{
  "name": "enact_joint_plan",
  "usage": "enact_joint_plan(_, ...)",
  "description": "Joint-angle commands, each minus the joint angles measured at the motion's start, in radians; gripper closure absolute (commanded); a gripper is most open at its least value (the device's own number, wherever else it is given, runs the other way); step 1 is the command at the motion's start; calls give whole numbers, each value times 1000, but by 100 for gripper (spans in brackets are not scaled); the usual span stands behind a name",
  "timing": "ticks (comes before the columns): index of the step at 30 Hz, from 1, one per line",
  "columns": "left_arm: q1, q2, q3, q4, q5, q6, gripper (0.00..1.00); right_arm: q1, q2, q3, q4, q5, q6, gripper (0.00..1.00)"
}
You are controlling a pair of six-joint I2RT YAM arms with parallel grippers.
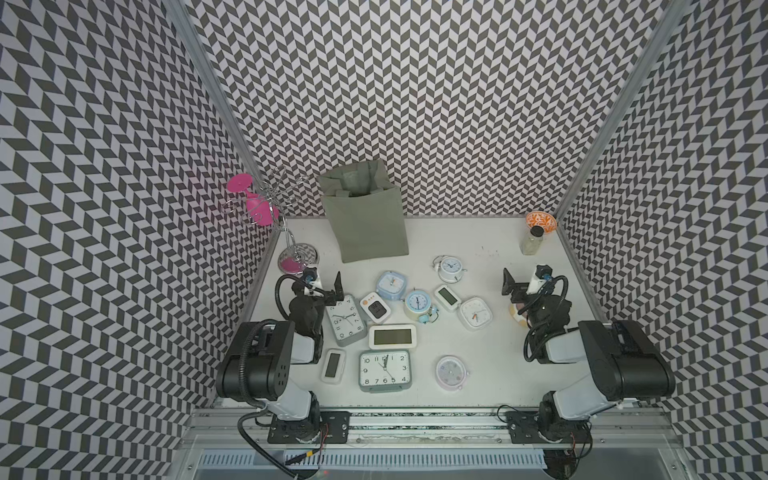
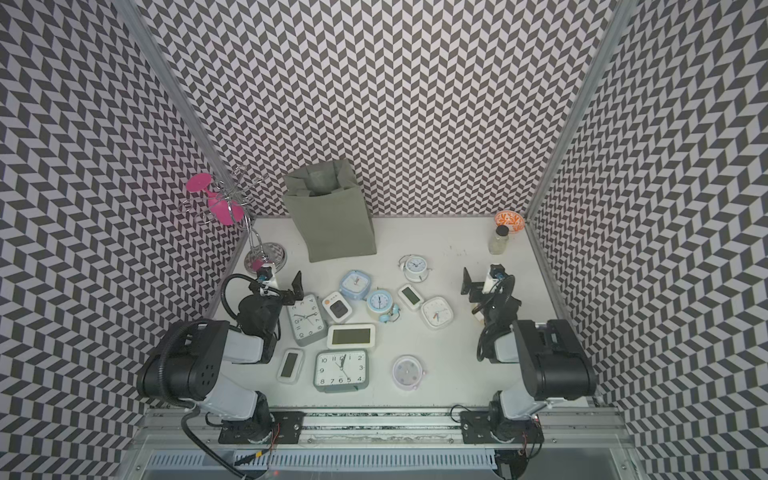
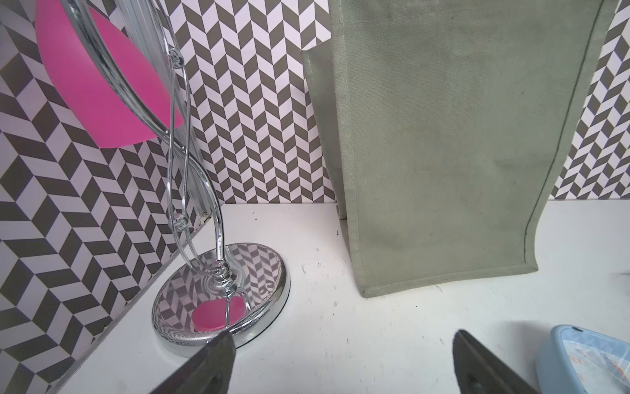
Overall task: Put the alarm clock into the canvas bag
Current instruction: Pick up the alarm from the center of the board.
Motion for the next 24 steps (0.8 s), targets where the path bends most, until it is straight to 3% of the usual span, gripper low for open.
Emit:
enact_joint_plan(1, -2, -2, 4, 3, -4, 9, 1, 4, 8, -7, 31, 10, -1, 1)
enact_joint_plan(22, -1, -6, 0, 7, -4, 5, 1, 5, 8, -8, 34, 10, 0, 1)
enact_joint_plan(24, -8, -48, -19, 31, -110, -20, 1, 6, -12, -19, 52, 19, 2, 1)
